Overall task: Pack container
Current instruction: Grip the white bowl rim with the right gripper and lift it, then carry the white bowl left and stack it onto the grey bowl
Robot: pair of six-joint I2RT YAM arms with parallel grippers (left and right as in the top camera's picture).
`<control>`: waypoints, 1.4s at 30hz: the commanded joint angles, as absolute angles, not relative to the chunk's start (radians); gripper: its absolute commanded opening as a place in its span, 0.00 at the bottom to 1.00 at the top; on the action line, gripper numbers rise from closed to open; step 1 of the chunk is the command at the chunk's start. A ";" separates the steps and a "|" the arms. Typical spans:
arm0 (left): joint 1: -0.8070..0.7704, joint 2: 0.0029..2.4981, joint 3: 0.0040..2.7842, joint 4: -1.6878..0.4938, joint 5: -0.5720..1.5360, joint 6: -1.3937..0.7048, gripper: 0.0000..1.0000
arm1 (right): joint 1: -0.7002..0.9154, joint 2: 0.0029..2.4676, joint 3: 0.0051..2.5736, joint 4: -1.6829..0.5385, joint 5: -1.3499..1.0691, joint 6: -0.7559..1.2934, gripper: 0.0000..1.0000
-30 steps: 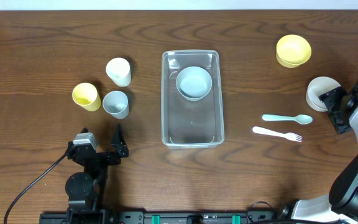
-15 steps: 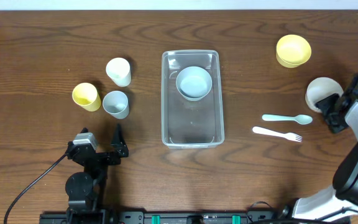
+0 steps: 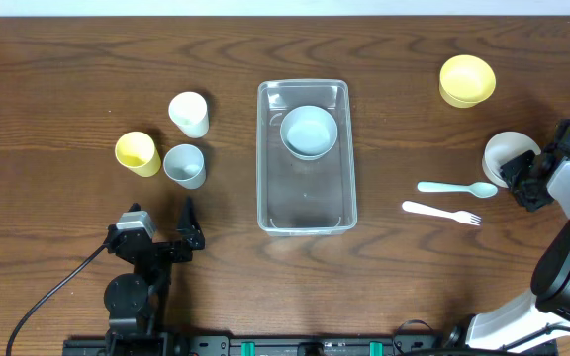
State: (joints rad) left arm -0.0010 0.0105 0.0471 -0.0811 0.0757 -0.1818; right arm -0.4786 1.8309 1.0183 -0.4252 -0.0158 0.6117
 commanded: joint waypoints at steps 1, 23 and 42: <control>0.001 0.006 0.019 -0.094 0.083 -0.165 0.98 | -0.484 1.830 1.038 -0.450 -0.095 0.597 0.30; 0.001 0.006 0.019 -0.094 0.083 -0.165 0.98 | -0.445 1.522 1.215 -0.752 -0.332 0.472 0.01; 0.001 0.006 0.019 -0.094 0.083 -0.165 0.98 | 0.315 1.526 1.215 -0.433 -0.223 0.675 0.07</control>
